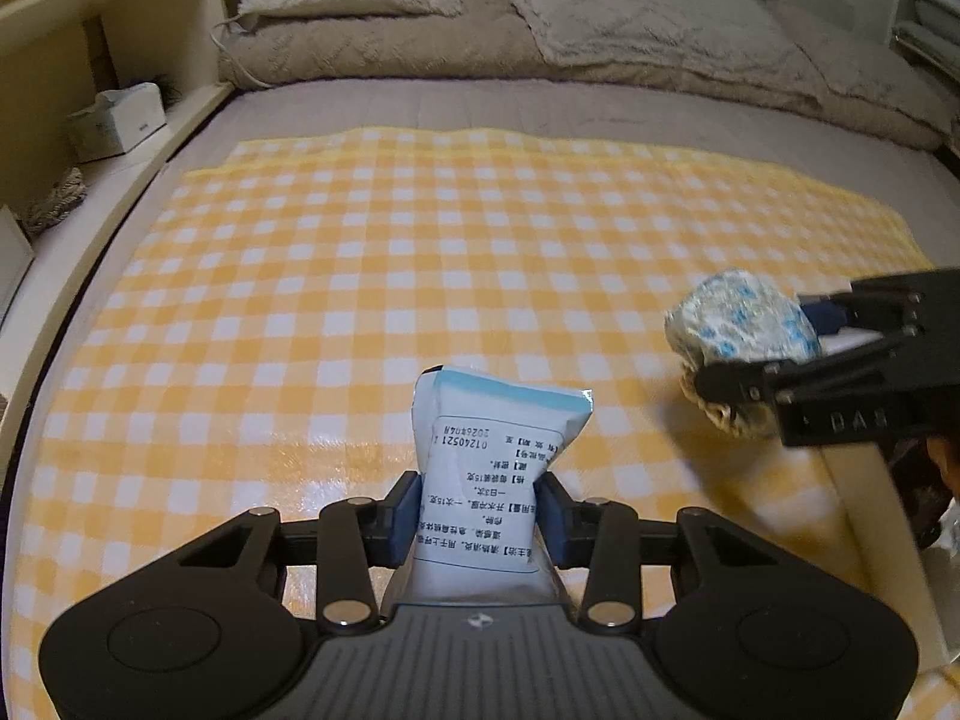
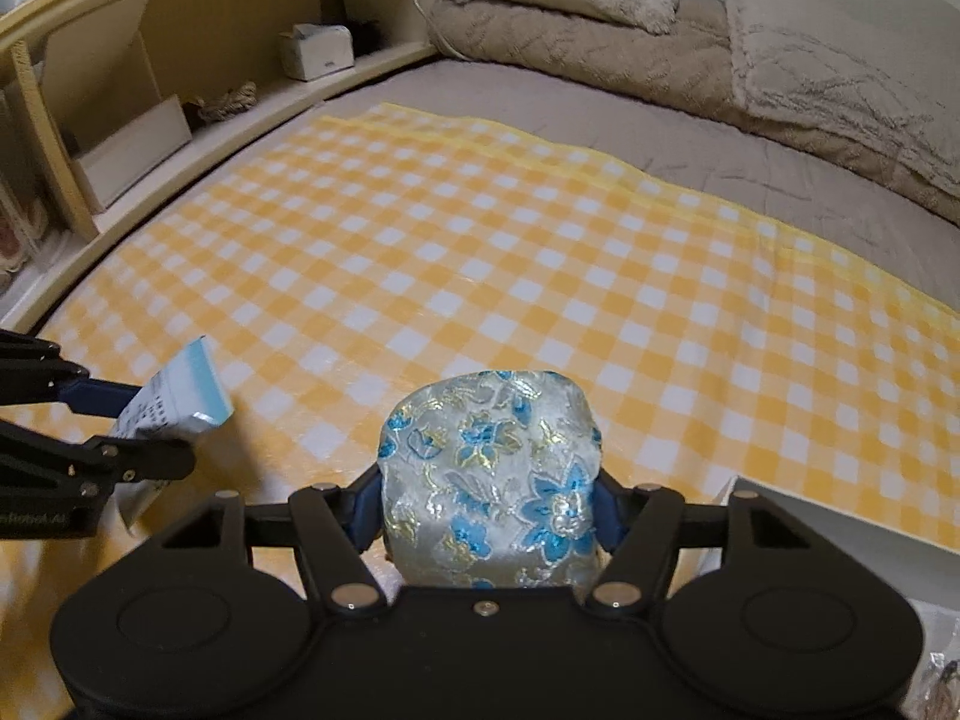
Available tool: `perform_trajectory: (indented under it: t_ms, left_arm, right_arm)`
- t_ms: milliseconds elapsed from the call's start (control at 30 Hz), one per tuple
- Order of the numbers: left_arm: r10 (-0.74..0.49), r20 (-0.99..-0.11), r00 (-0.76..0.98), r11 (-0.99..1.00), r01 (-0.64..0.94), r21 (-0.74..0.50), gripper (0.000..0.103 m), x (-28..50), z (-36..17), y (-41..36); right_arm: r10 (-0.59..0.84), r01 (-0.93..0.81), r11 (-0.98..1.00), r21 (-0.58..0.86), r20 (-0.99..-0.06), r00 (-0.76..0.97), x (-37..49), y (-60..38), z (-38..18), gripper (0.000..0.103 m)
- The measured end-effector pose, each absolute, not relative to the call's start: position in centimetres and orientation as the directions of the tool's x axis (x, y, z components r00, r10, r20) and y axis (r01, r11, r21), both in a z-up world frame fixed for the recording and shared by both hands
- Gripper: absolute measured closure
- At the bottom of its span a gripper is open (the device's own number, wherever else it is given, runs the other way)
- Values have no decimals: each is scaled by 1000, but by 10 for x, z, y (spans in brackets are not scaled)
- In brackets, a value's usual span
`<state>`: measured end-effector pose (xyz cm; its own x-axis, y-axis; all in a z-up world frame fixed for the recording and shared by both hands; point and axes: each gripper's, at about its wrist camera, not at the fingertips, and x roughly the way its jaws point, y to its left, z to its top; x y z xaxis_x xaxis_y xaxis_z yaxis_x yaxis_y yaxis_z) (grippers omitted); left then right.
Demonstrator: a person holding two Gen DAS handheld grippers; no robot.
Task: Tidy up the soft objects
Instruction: 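Carry the white packet and floral pouch into the white box and release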
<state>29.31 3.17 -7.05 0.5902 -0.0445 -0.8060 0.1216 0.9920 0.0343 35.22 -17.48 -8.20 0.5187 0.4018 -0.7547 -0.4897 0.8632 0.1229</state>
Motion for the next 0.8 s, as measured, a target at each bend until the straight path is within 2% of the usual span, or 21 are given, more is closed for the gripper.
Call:
perform_trajectory:
  t_ms: [800]
  left_arm:
    - [-95, -721, 686, 996, 66, -68, 61, 255, -17, -7]
  right_arm:
    - [412, -430, 890, 152, -672, 615, 279, -239, -1, 37]
